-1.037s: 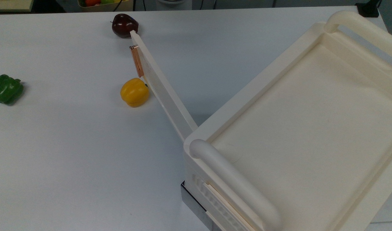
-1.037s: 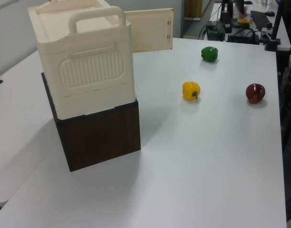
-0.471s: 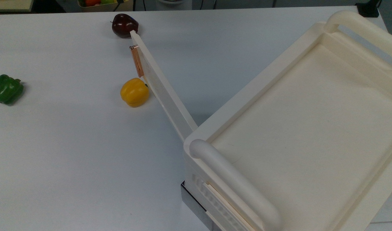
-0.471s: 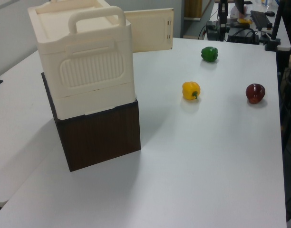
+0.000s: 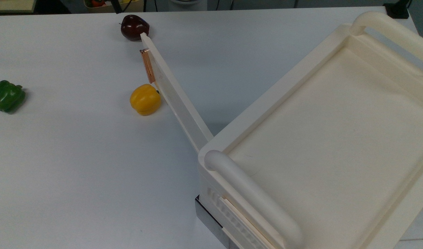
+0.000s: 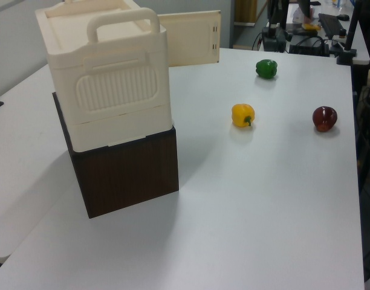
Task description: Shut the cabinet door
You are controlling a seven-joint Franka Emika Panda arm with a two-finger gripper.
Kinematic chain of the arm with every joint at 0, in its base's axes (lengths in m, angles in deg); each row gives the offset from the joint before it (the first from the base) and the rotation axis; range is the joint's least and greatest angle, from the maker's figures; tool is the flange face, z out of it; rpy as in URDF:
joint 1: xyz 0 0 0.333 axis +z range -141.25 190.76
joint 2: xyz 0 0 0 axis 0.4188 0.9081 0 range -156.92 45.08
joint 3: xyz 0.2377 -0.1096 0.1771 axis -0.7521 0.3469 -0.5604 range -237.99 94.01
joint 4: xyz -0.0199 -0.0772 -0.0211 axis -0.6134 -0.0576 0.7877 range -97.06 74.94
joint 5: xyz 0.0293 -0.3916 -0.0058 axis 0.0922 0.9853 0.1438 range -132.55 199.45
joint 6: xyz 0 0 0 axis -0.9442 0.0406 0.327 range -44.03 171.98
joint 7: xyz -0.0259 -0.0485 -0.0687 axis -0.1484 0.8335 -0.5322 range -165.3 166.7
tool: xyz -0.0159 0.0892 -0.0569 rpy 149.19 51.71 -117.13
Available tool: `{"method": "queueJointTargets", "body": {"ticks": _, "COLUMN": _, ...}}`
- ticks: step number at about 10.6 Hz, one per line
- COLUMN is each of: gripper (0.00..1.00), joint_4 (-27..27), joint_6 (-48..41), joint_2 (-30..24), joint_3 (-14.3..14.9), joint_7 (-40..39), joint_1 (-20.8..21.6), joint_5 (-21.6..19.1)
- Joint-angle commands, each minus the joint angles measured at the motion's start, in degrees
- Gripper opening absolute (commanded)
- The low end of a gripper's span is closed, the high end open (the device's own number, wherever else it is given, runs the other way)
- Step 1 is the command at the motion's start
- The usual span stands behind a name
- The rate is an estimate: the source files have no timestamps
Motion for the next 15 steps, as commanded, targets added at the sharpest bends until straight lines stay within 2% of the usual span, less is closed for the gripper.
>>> {"method": "queueJointTargets", "body": {"ticks": 1, "gripper": 0.0, "joint_4": -0.26, "joint_6": 7.56, "joint_2": -0.2, "joint_3": 0.13, "joint_7": -16.09, "joint_1": -1.18, "joint_5": -0.08}}
{"method": "queueJointTargets", "body": {"ticks": 3, "gripper": 0.0, "joint_4": -0.26, "joint_6": 10.99, "joint_2": 0.67, "joint_3": 0.13, "joint_7": -29.8, "joint_1": -3.56, "joint_5": -0.08}}
{"method": "queueJointTargets", "body": {"ticks": 4, "gripper": 0.0, "joint_4": -0.17, "joint_6": 13.53, "joint_2": 1.12, "joint_3": 0.13, "joint_7": -33.87, "joint_1": -3.57, "joint_5": -0.08}}
{"method": "queueJointTargets", "body": {"ticks": 8, "gripper": 0.0, "joint_4": -0.17, "joint_6": 25.05, "joint_2": 5.6, "joint_3": -0.13, "joint_7": -37.59, "joint_1": -2.78, "joint_5": -0.43}}
{"method": "queueJointTargets", "body": {"ticks": 11, "gripper": 0.0, "joint_4": -0.26, "joint_6": 32.5, "joint_2": 6.39, "joint_3": -0.92, "joint_7": -43.12, "joint_1": -2.25, "joint_5": -0.96}}
{"method": "queueJointTargets", "body": {"ticks": 15, "gripper": 0.0, "joint_4": 0.18, "joint_6": 41.57, "joint_2": 10.87, "joint_3": -0.84, "joint_7": -47.27, "joint_1": 1.69, "joint_5": -0.78}}
